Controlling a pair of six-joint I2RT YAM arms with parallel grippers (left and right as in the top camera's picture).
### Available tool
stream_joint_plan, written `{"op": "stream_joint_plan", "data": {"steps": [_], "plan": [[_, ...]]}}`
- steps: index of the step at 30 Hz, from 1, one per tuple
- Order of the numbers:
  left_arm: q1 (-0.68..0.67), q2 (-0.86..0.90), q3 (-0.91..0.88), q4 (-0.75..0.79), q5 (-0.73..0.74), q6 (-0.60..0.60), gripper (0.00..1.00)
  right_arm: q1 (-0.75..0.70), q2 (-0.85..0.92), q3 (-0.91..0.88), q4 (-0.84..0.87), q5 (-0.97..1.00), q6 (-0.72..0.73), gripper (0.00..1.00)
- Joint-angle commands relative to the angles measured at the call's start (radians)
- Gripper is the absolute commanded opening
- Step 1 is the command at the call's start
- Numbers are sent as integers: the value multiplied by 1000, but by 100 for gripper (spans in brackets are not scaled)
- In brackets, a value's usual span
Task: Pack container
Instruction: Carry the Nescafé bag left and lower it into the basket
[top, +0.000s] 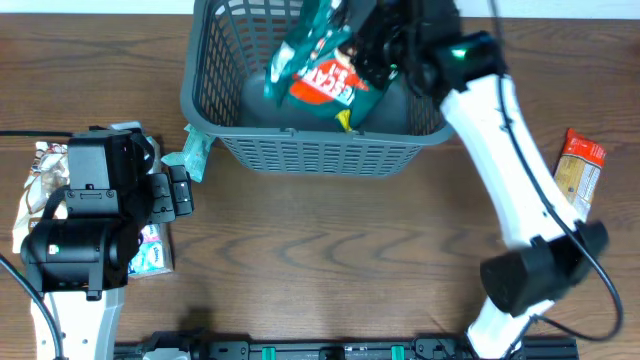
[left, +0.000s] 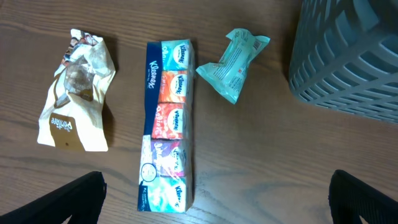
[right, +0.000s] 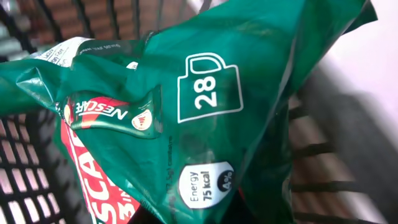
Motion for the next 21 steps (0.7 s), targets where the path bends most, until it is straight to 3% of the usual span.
{"op": "stream_joint_plan", "data": {"steps": [1, 14, 15, 18, 21], "plan": [[5, -5, 14, -2, -19, -5, 99, 19, 25, 30, 4, -34, -23, 1], [5, -5, 14, -2, -19, -5, 99, 26, 215, 30, -113, 30, -11, 1], [5, -5, 14, -2, -19, -5, 99, 26, 215, 30, -121, 30, -11, 5], [5, -5, 14, -2, -19, -5, 99, 26, 211, 30, -130, 25, -11, 42], [5, -5, 14, -2, -19, -5, 99, 26, 206, 31, -135, 21, -9, 60]]}}
